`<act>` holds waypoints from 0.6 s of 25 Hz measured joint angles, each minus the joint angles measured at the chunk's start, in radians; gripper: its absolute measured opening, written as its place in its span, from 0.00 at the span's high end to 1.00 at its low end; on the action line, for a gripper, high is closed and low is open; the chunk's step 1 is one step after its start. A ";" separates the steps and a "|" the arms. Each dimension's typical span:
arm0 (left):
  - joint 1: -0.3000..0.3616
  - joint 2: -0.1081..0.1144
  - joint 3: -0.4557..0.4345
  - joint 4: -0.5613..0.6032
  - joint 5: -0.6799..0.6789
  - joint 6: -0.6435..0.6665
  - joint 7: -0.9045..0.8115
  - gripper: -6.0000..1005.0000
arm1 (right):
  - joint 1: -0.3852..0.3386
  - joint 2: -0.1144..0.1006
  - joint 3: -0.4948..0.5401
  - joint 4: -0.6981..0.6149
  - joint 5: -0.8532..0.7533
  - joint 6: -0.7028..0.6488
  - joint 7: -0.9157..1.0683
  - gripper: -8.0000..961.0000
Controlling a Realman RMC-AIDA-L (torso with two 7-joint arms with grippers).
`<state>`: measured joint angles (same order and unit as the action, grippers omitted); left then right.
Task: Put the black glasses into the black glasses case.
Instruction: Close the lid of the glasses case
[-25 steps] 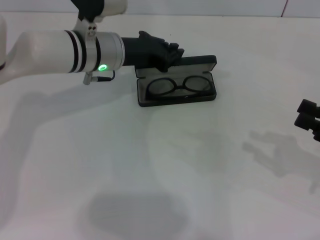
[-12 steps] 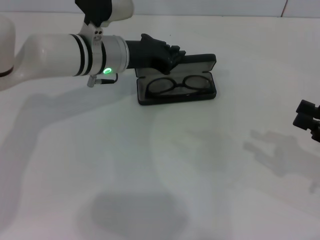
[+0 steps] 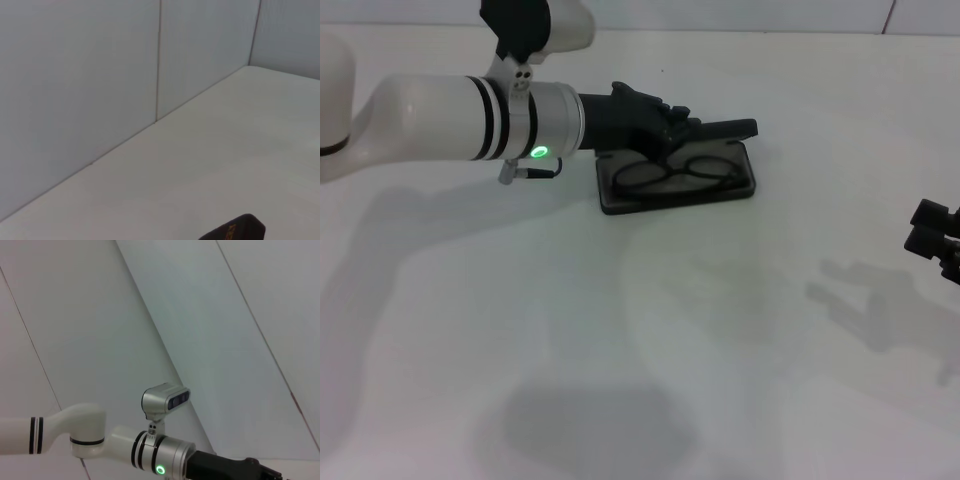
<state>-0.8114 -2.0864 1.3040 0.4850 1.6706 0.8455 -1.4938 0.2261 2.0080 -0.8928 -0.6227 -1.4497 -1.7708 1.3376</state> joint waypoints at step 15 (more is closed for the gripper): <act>0.009 0.000 0.045 -0.009 0.001 0.044 -0.001 0.82 | 0.011 0.000 0.000 0.009 0.000 0.008 0.000 0.61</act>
<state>-0.8023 -2.0868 1.3486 0.4764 1.6714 0.8891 -1.4944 0.2371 2.0079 -0.8928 -0.6139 -1.4496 -1.7624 1.3376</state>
